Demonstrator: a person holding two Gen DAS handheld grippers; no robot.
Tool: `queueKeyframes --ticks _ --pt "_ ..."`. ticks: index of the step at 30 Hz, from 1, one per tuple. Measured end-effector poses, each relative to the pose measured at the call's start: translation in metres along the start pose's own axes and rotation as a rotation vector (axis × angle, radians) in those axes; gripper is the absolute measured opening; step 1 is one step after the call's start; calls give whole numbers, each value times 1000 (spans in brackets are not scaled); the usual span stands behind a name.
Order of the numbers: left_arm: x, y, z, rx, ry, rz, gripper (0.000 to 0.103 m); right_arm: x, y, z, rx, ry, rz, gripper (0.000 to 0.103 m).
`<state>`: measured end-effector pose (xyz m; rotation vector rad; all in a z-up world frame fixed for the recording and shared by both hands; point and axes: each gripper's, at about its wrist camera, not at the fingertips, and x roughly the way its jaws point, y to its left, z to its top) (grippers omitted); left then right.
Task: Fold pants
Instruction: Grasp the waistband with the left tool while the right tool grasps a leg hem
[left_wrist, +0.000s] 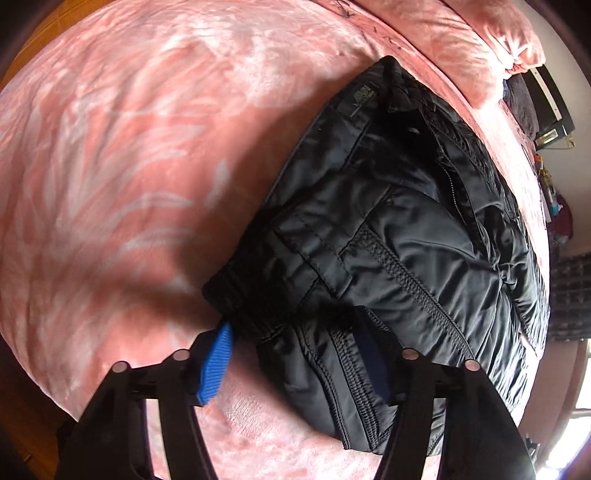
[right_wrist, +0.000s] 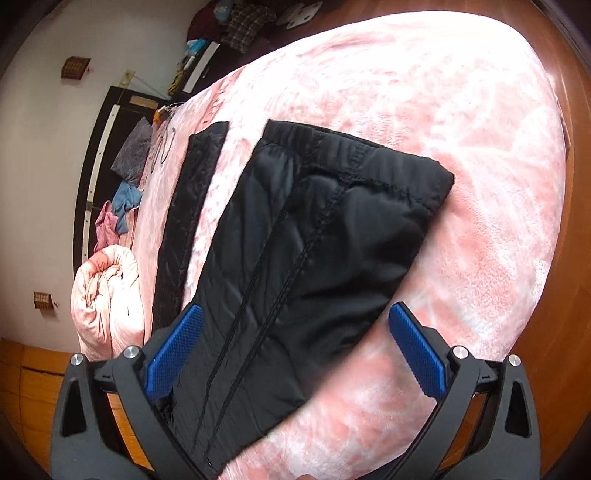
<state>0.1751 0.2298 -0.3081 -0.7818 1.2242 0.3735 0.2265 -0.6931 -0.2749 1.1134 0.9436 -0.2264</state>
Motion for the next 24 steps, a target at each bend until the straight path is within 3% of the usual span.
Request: queueKeyframes --ticks 1,3,5,8,14,18,21,24 --pt "-1 2 1 -18 -4 -1 54 3 -4 2 16 0 4 95" --pt "-4 12 1 -66 -16 -10 37 7 -11 4 33 -11 3 76" --pt "-4 19 -1 -106 -25 -32 31 11 -14 5 33 -9 5 30" --pt "-9 15 -2 -113 -52 -15 25 11 -17 3 22 -11 16 10" --pt "-38 30 -1 -144 -116 -34 22 -9 16 -18 -102 -5 -50 6" --pt "-51 58 -1 -178 -125 -26 21 -18 24 -38 -160 22 -29 6" --pt "-58 81 -3 -211 -133 -20 21 -15 28 -54 -190 55 -28 5" --pt "-44 97 0 -236 -110 -2 23 4 29 -66 -241 101 -91 5"
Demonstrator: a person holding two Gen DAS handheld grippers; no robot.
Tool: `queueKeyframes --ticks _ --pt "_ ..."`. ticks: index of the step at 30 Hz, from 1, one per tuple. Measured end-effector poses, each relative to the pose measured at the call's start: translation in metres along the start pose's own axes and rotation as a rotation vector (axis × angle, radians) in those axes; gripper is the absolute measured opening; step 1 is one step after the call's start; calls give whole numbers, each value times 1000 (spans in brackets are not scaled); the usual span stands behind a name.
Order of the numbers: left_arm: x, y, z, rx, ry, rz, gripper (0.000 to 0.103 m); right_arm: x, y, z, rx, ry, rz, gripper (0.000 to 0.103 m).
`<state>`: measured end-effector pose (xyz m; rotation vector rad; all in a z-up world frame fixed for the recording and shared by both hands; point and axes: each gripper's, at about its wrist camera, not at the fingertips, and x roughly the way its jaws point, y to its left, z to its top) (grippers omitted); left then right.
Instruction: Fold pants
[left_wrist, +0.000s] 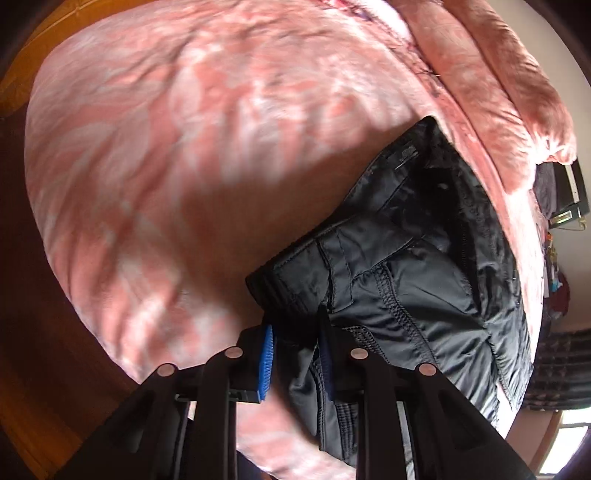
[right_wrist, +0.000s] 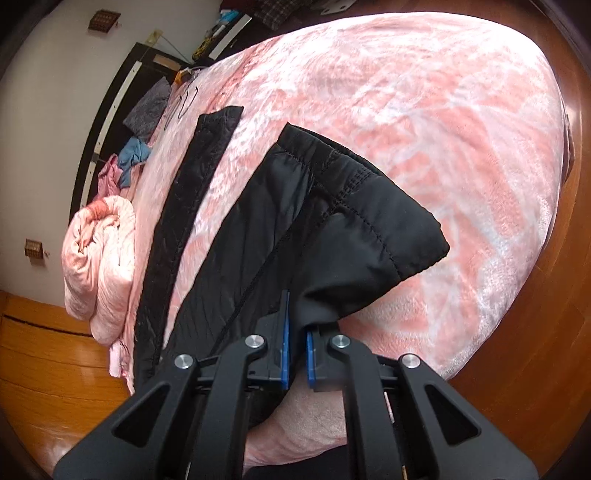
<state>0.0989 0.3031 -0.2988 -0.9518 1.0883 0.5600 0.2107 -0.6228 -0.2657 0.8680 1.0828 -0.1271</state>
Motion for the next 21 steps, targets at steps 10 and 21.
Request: queueKeyframes --ticks 10,21 --pt "-52 -54 10 321 -201 151 93 -53 29 -1 -222 -146 -253 50" --pt "-40 -150 128 480 -115 -75 99 30 44 16 -318 141 -296 63"
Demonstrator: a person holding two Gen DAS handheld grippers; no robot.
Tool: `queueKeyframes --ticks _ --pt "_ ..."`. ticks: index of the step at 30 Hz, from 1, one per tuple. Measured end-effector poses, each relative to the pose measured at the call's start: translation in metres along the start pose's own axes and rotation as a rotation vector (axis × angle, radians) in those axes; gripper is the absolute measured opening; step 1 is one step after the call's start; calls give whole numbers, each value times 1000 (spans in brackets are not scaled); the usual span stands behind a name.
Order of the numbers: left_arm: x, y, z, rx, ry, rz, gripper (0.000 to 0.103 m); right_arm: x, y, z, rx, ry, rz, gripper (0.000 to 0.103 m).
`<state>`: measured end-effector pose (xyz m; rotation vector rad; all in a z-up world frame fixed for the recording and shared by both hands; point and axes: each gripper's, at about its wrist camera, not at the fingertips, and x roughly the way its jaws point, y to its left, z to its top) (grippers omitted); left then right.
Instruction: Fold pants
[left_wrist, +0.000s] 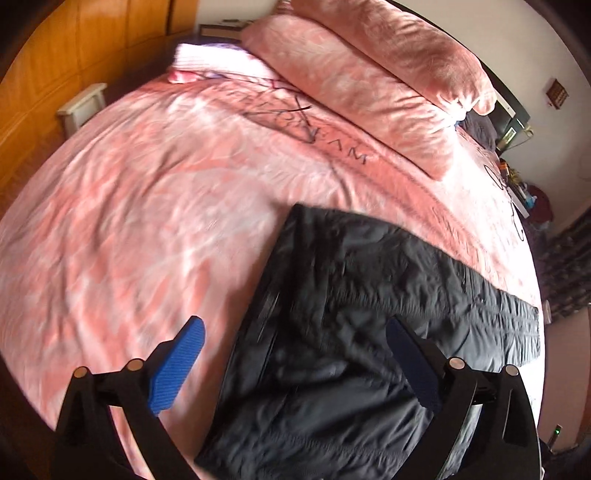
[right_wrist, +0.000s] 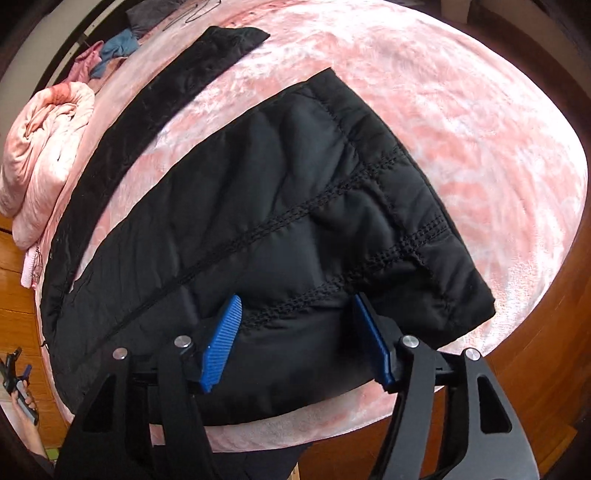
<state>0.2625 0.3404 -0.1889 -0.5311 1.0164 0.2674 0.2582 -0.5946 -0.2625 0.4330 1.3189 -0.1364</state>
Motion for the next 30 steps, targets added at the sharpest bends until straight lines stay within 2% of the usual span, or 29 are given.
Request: queueKeyframes --ticks 1,4,6,8,13,16,18,20,24,26,27,30 --pt "10 -1 15 6 12 -10 99 -13 5 7 -10 -25 24 65" --pt "53 0 50 -16 75 -56 99 -38 16 33 -30 -84 134 83" --pt "87 2 67 -32 135 -69 99 -41 27 56 -39 -85 183 84" --pt "119 5 78 -34 177 -63 99 -35 40 78 -49 -81 184 84" --pt "184 2 89 32 266 -12 99 3 84 139 -81 -51 216 84" --pt "189 -7 89 98 262 -18 99 23 116 175 -117 -27 259 85" --pt "186 -13 87 118 285 -87 91 31 126 204 -140 -13 271 86" --pt "185 -20 82 148 310 -108 86 39 133 235 -154 -15 279 87" --pt "190 -24 81 142 337 -119 86 64 144 301 -137 8 321 90" --pt "192 -24 82 114 341 -119 84 82 148 330 -149 7 273 90" --pt "192 -26 81 115 341 -114 68 90 150 341 -157 7 244 90" --pt "188 -31 82 121 351 -93 55 113 156 369 -205 5 156 90"
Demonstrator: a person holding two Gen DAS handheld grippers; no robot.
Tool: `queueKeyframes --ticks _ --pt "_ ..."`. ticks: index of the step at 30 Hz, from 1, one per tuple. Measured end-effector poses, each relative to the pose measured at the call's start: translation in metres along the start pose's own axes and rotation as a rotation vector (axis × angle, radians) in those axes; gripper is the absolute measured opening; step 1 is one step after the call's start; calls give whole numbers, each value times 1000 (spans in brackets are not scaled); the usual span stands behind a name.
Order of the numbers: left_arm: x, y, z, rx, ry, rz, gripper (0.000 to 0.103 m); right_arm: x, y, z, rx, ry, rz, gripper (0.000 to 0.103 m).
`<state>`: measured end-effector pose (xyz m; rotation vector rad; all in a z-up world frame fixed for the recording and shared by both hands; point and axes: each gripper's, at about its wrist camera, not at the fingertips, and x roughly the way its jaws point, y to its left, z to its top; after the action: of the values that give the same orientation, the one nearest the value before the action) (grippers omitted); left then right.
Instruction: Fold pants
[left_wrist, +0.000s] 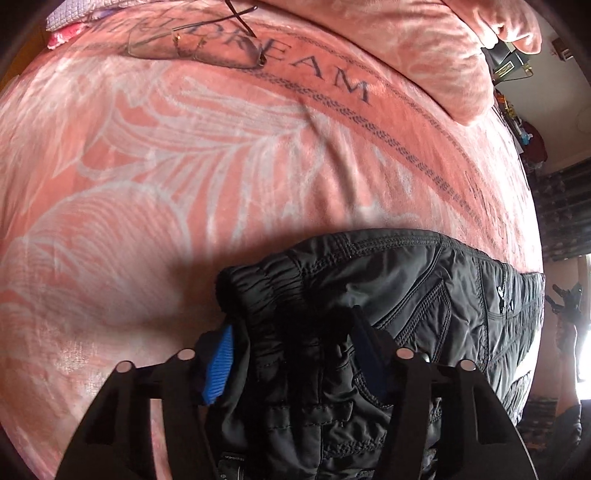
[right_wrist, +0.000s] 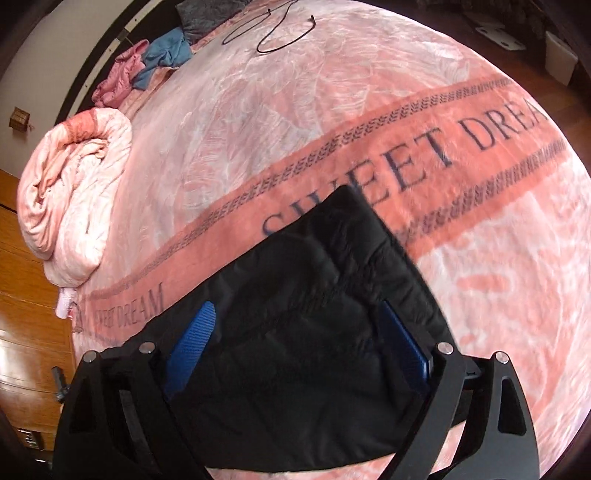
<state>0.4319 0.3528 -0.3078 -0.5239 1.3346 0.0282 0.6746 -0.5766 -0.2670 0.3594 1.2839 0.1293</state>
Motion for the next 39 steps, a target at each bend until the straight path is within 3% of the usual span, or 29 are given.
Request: queueKeyframes --ticks 8,13,15,16,17,18,20,24,32,39 --pt "8 6 5 -39 10 5 54 51 -7 43 -61 61 -81 91" --pt "8 -1 5 -15 9 46 51 52 -5 41 -112 108 52 90" --pt "8 -3 5 -15 8 67 48 52 2 37 -153 137 48 82" --pt "6 -5 5 -16 5 75 46 51 2 35 -160 142 43 70" --pt "6 -8 5 -18 2 81 43 50 0 36 -152 145 43 41" --pt "4 -9 5 -25 -4 86 40 47 -2 35 -129 155 76 23" --pt "0 -16 3 -19 -19 102 31 35 5 30 -166 130 80 14" --pt "-15 -25 -1 -18 -60 108 22 -3 8 24 -155 56 98 13" --pt "-71 -40 -18 24 -197 71 21 -108 29 -10 -180 -78 123 11" --pt "-134 -57 -60 70 -379 0 21 -206 22 -81 -196 -206 137 10"
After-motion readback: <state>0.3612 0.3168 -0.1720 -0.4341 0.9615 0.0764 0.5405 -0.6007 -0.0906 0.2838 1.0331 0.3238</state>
